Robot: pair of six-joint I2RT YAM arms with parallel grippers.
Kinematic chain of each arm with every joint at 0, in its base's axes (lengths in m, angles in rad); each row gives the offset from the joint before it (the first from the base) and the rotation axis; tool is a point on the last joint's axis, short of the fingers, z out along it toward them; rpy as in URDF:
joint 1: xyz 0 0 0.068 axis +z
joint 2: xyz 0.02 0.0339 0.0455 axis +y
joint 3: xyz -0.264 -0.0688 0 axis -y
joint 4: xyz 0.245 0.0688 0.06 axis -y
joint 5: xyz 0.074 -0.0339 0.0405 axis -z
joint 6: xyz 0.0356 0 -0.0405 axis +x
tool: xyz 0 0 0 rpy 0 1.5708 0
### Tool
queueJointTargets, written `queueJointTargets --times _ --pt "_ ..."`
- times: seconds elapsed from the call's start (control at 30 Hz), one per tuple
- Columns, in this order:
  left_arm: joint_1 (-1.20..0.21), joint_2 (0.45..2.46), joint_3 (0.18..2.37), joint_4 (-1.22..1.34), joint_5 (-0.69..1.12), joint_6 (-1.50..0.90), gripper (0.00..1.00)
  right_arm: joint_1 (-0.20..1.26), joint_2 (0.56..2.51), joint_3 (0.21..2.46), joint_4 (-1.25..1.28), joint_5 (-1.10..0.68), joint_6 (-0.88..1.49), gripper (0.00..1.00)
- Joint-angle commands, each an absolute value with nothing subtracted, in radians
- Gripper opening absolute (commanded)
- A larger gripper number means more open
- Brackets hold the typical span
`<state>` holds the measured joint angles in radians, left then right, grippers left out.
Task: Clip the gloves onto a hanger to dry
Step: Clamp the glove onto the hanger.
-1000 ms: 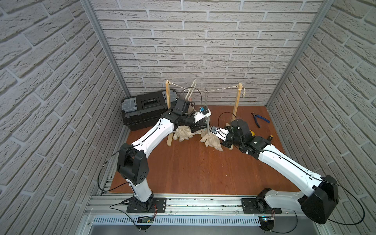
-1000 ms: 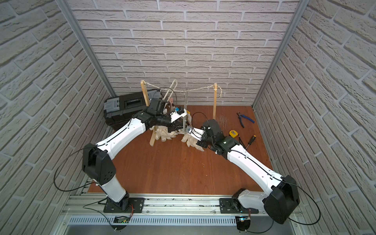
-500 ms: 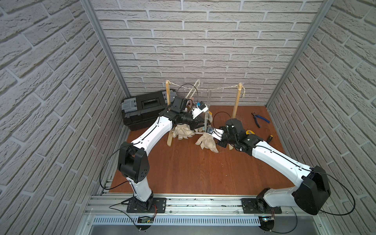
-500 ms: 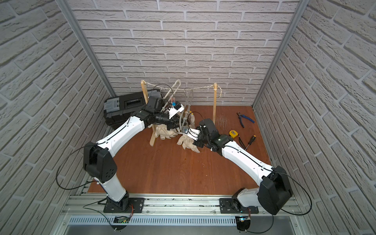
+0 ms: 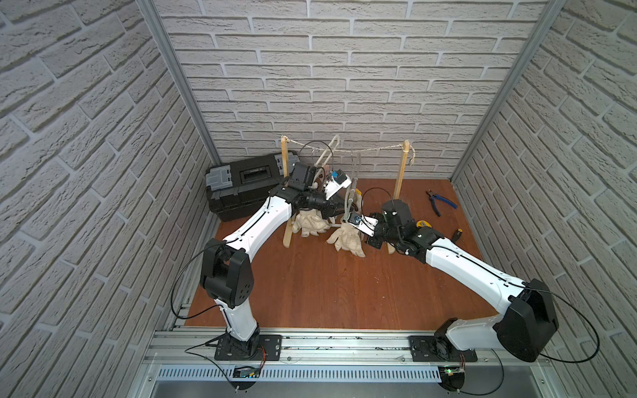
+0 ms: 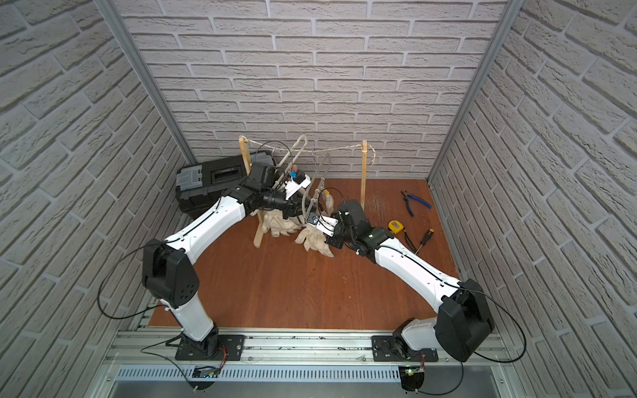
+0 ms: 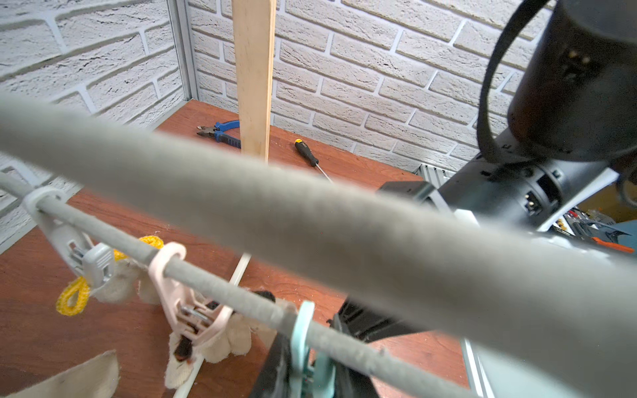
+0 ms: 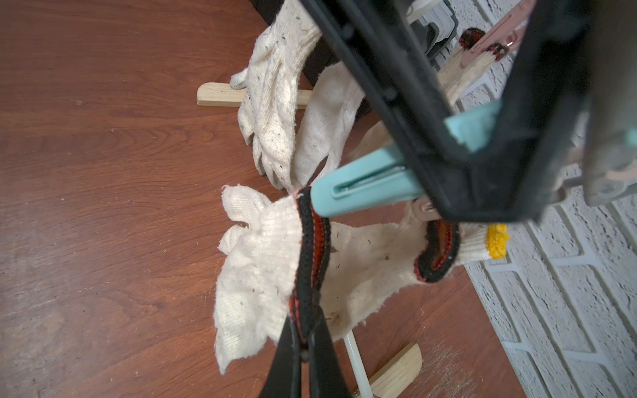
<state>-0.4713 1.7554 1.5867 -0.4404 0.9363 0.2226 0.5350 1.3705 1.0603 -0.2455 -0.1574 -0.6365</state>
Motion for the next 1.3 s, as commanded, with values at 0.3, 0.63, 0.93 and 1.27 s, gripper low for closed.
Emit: queueJointTargets --times 0.3,0.63,0.93,1.27 --pt "-0.467 1.786 1.591 -0.452 0.979 0.195 0.19 0.517 1.304 1.037 -0.093 -0.255 -0.546 0.03" --pt "-0.466 1.787 1.594 -0.494 0.993 0.243 0.19 0.500 1.316 1.069 -0.107 -0.273 -0.532 0.03" --pt "-0.475 1.806 1.602 -0.474 0.985 0.219 0.18 0.509 1.362 1.094 -0.099 -0.232 -0.560 0.03" --pt "-0.477 1.810 1.592 -0.423 0.997 0.178 0.18 0.523 1.443 1.142 -0.113 -0.181 -0.571 0.03"
